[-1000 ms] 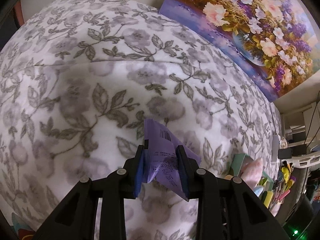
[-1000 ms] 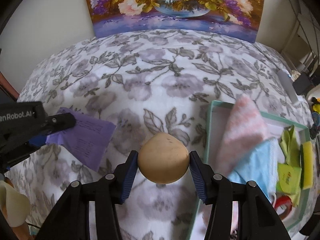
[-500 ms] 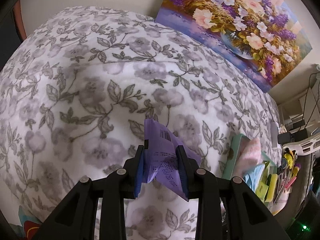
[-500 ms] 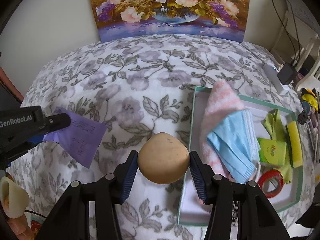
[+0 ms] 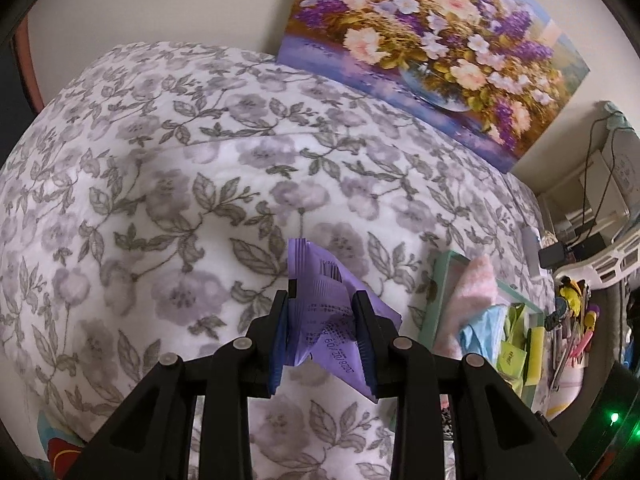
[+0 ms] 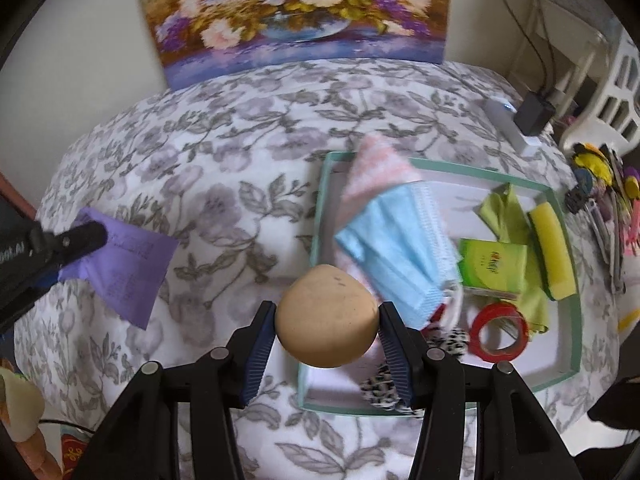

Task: Organize soft objects
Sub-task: 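Carry the purple packet and tan sponge over the white tray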

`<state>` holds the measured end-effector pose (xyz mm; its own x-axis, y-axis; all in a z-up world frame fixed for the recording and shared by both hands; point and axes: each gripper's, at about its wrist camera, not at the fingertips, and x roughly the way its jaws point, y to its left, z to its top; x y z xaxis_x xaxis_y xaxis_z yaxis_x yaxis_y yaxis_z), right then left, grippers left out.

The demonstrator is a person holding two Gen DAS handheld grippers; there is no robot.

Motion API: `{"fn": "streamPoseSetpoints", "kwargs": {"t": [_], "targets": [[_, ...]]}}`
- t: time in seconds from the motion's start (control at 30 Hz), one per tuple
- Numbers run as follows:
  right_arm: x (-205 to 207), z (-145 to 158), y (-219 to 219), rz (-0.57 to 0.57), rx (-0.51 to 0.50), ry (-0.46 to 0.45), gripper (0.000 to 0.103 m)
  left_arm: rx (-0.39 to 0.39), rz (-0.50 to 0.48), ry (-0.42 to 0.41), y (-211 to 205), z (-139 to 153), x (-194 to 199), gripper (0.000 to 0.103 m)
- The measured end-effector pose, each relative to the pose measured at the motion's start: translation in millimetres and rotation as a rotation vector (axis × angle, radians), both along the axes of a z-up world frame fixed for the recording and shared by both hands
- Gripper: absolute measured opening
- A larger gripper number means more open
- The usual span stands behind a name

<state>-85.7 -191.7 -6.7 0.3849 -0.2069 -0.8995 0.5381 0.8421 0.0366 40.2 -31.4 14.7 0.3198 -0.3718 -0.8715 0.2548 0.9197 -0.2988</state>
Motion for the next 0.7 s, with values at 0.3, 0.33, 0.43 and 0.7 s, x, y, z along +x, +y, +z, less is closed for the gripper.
{"fn": "streamPoseSetpoints", "kwargs": {"t": [0.3, 0.33, 0.43, 0.7], "targets": [[-29, -2, -51, -0.123, 0.006, 0.034, 0.056, -0.011, -0.072, 0.023, -35, 1, -18, 0.033], [-33, -4, -57, -0.137, 0.012, 0.036, 0.056, -0.012, -0.091, 0.024, -42, 1, -23, 0.033], [-45, -5, -74, -0.172, 0.024, 0.029, 0.056, -0.015, -0.151, 0.028, -64, 2, -38, 0.033], [-78, -10, -112, -0.269, 0.054, 0.028, 0.056, -0.028, -0.317, 0.052, -117, -3, -81, 0.033]]}}
